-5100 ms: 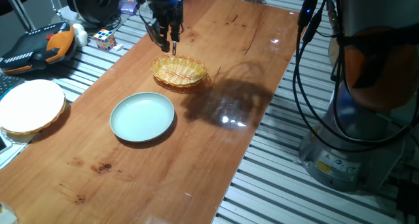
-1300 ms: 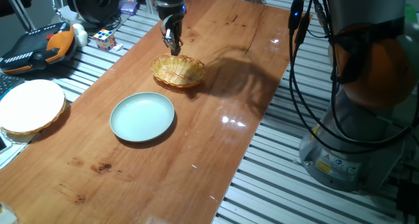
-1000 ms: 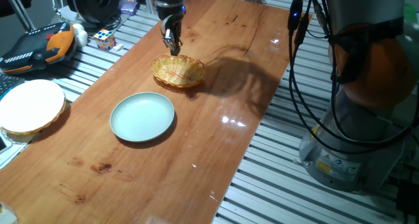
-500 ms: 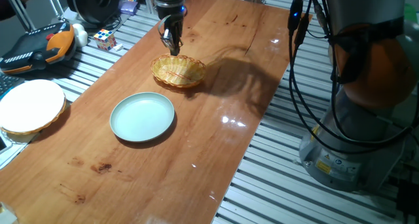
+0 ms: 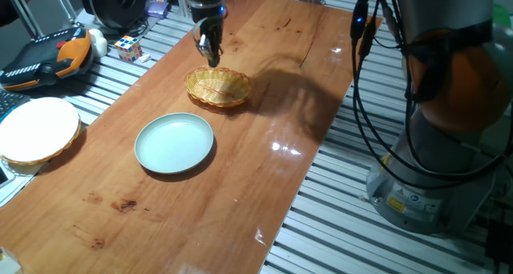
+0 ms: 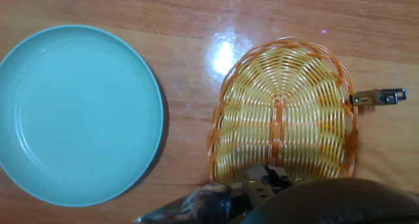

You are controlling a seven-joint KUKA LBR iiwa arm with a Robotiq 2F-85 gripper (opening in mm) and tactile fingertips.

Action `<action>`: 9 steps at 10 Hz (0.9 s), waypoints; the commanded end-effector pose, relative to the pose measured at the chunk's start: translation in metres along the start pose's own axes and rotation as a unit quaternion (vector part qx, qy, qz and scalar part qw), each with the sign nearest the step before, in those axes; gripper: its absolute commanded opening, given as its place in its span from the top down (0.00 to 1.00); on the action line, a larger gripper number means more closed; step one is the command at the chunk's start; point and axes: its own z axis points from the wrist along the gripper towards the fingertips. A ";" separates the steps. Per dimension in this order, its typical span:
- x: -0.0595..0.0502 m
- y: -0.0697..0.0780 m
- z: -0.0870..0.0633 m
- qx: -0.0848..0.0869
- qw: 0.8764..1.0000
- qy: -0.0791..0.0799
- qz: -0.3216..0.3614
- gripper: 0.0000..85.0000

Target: Use a clamp

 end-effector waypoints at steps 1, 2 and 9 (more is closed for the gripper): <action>-0.005 -0.012 -0.003 -0.001 1.000 0.000 -0.011 0.99; -0.011 -0.020 -0.005 -0.002 1.000 0.004 -0.015 0.99; -0.014 -0.058 0.006 -0.011 1.000 -0.013 -0.007 0.99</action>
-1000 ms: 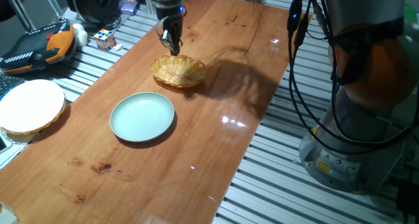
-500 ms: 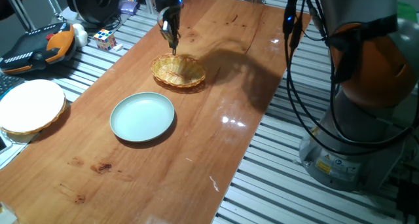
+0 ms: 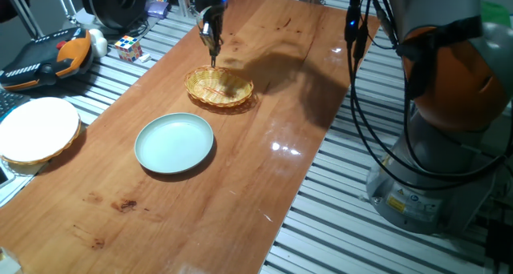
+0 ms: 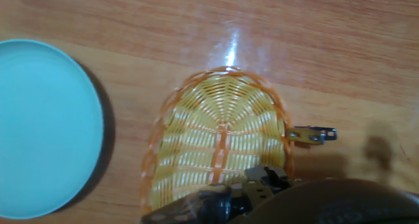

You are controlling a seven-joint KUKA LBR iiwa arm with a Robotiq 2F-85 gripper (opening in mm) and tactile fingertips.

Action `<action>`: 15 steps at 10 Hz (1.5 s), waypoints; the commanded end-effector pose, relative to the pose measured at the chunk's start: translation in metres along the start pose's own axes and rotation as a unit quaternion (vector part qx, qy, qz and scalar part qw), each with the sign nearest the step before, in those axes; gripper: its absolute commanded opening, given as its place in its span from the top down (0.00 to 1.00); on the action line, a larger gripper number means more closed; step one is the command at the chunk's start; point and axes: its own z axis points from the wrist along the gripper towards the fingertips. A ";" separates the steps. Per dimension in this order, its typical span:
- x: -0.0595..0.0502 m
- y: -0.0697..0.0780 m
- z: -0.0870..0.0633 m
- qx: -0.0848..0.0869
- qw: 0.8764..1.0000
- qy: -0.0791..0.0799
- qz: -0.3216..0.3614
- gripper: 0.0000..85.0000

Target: Use a clamp

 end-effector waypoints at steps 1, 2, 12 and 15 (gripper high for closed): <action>0.000 -0.005 -0.002 -0.004 1.000 0.000 0.000 0.99; 0.000 -0.007 -0.003 -0.004 1.000 0.001 0.000 0.99; -0.011 -0.027 0.006 -0.027 1.000 -0.011 -0.001 0.64; -0.015 -0.032 0.010 -0.028 0.999 -0.015 -0.001 0.42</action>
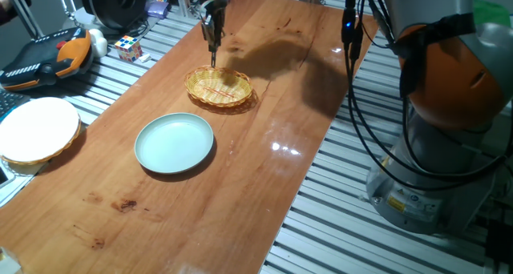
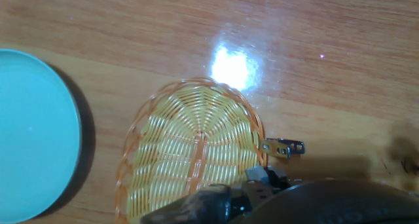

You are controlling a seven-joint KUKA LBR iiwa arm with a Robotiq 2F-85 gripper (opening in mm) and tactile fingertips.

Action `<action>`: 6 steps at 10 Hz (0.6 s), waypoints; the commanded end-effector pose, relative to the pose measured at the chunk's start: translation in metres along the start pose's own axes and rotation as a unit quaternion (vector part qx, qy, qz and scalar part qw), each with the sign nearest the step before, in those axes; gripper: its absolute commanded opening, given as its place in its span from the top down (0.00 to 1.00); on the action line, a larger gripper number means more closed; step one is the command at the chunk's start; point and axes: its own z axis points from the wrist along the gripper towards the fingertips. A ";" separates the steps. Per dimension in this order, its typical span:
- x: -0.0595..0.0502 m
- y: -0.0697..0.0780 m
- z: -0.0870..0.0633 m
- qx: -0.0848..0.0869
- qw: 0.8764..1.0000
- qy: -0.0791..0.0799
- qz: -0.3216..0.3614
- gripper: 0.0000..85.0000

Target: Use a clamp

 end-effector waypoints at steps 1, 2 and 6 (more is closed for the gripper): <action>-0.001 -0.002 0.002 -0.001 1.000 0.000 -0.003 0.42; -0.001 -0.005 0.005 -0.008 1.000 -0.001 -0.005 0.44; -0.002 -0.014 0.009 -0.015 1.000 0.000 -0.015 0.47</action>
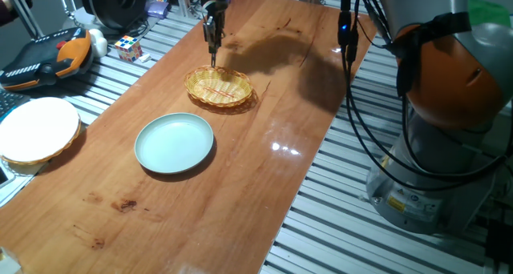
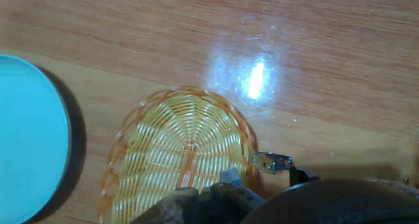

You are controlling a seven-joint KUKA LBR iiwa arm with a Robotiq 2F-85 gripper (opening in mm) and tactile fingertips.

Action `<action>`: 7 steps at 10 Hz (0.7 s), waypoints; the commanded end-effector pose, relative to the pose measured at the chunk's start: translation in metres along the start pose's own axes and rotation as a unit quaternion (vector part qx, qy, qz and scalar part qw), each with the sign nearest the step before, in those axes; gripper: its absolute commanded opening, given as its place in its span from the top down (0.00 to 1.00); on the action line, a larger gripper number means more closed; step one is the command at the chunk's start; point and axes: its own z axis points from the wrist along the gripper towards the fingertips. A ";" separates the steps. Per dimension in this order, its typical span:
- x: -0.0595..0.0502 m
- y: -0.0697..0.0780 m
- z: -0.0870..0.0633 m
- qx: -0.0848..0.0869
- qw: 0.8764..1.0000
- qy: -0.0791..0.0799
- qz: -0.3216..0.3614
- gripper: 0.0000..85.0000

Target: Use a clamp

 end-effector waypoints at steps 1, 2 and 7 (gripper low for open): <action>-0.001 -0.002 0.001 -0.002 1.000 0.000 -0.002 0.47; 0.000 -0.005 0.005 -0.006 1.000 -0.002 -0.003 0.47; 0.000 -0.014 0.018 -0.017 1.000 -0.005 -0.007 0.48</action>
